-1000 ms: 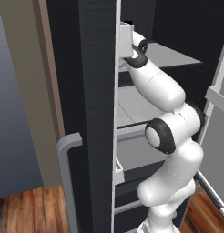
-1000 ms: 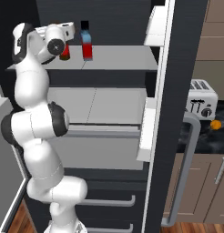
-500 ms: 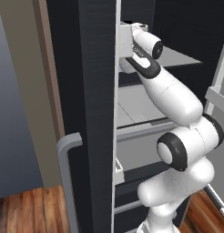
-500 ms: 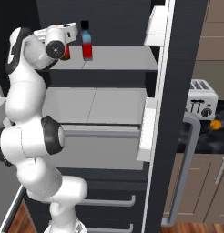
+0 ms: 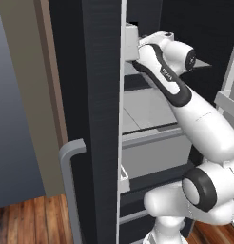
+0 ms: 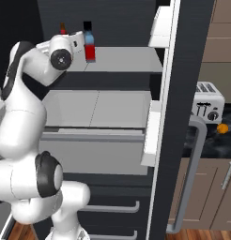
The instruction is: Place the liquor and beer on the top shelf of the fridge to keep them out of children's reach, and place the orange on lower shelves for easy access.
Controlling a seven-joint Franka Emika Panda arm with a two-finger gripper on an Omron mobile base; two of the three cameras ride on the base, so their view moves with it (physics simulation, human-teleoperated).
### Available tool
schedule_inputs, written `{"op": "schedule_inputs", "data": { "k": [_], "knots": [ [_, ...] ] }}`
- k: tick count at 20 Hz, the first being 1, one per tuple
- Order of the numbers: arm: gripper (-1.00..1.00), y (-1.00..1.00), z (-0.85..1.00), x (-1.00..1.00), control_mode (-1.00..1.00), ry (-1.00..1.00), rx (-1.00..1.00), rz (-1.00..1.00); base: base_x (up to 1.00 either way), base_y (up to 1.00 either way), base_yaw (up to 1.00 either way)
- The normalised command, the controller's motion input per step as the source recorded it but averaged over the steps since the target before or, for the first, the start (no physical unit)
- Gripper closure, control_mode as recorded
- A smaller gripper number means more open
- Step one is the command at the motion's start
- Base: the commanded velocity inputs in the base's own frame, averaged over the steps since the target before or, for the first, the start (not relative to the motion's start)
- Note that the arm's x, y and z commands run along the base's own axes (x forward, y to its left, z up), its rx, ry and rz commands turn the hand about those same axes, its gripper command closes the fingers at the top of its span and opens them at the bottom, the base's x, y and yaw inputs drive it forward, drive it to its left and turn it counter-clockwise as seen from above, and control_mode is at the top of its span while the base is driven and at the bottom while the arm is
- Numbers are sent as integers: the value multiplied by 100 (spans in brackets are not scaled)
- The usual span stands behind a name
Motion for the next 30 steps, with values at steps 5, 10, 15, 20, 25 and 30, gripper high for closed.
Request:
{"op": "schedule_inputs", "data": {
  "k": [5,10,15,20,25,30],
  "knots": [
    [-100,-27,-4,-73,-100,25,-16,3,0,0,0],
    [-100,-1,-20,-56,-100,32,-24,3,0,0,0],
    [-100,0,-38,-51,-100,30,-26,3,0,0,0],
    [-100,-10,-64,-49,-100,23,-22,5,0,0,0],
    [-100,-16,-73,-49,-100,10,-15,2,0,0,0],
    [-100,-20,-67,-46,-100,1,-6,0,0,0,0]
  ]
}}
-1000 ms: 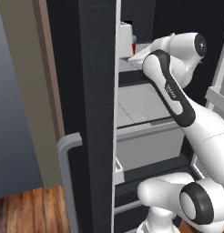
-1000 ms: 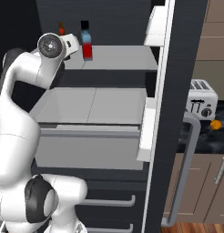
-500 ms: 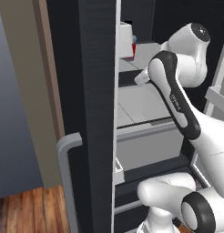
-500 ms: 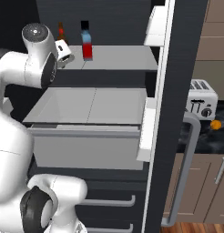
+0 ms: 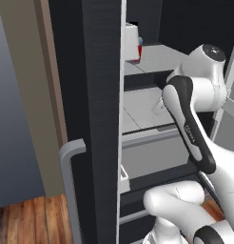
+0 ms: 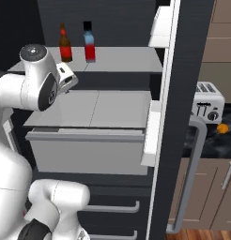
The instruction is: Place the liquor and beer on the top shelf of the fridge to keep them out of children's reach, and place the orange on lower shelves for easy access.
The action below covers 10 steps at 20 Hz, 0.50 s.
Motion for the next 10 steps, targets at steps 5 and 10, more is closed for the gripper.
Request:
{"op": "schedule_inputs", "data": {
  "k": [5,10],
  "knots": [
    [-100,-10,-45,-38,-100,-1,0,0,0,0,0],
    [-100,0,-4,-41,-100,-11,0,0,0,0,0]
  ]
}}
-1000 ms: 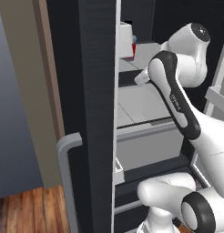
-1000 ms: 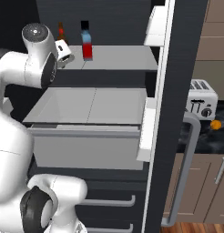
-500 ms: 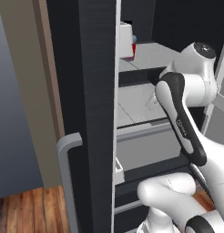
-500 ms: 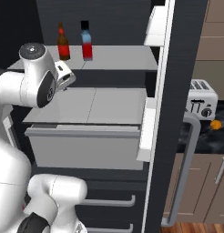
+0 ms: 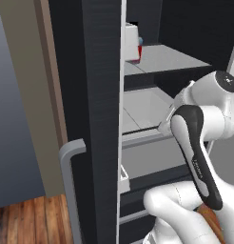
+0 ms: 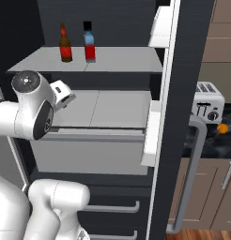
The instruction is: Place the liquor and beer on the top shelf of the fridge to keep them out of children's reach, and place the orange on lower shelves for easy access.
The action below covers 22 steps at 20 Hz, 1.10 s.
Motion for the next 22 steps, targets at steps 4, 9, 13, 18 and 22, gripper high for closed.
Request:
{"op": "schedule_inputs", "data": {
  "k": [4,9,13,18,22],
  "knots": [
    [-100,-4,0,-34,-100,-6,0,-1,0,0,0],
    [-100,-27,0,-23,-100,0,0,-3,0,0,0],
    [-100,-21,0,-2,-100,0,0,-3,0,0,0],
    [-100,-1,0,0,-100,0,0,0,0,0,0],
    [-100,0,0,0,-100,0,0,0,0,0,0]
  ]
}}
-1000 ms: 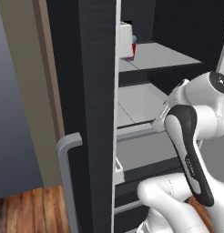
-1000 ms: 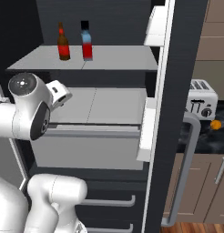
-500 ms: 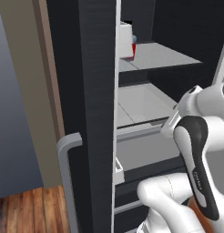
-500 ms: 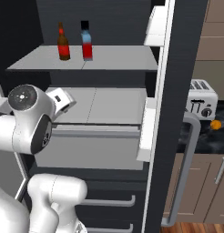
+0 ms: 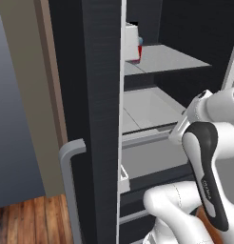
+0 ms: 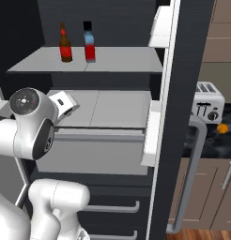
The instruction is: Place the liquor and beer on the top shelf of the fridge to keep them out of children's reach, and place the orange on lower shelves for easy access.
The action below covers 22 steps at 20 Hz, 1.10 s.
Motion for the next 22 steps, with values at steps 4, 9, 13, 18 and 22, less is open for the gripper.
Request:
{"op": "schedule_inputs", "data": {
  "k": [4,9,13,18,22],
  "knots": [
    [-100,0,0,0,100,0,0,0,-20,0,-8],
    [-100,0,0,0,100,0,0,0,-43,-3,-13],
    [-100,0,0,0,100,0,0,0,-59,0,-11],
    [-100,0,0,0,100,0,0,0,-19,0,-17],
    [-100,0,0,0,100,0,0,0,0,15,-29]
  ]
}}
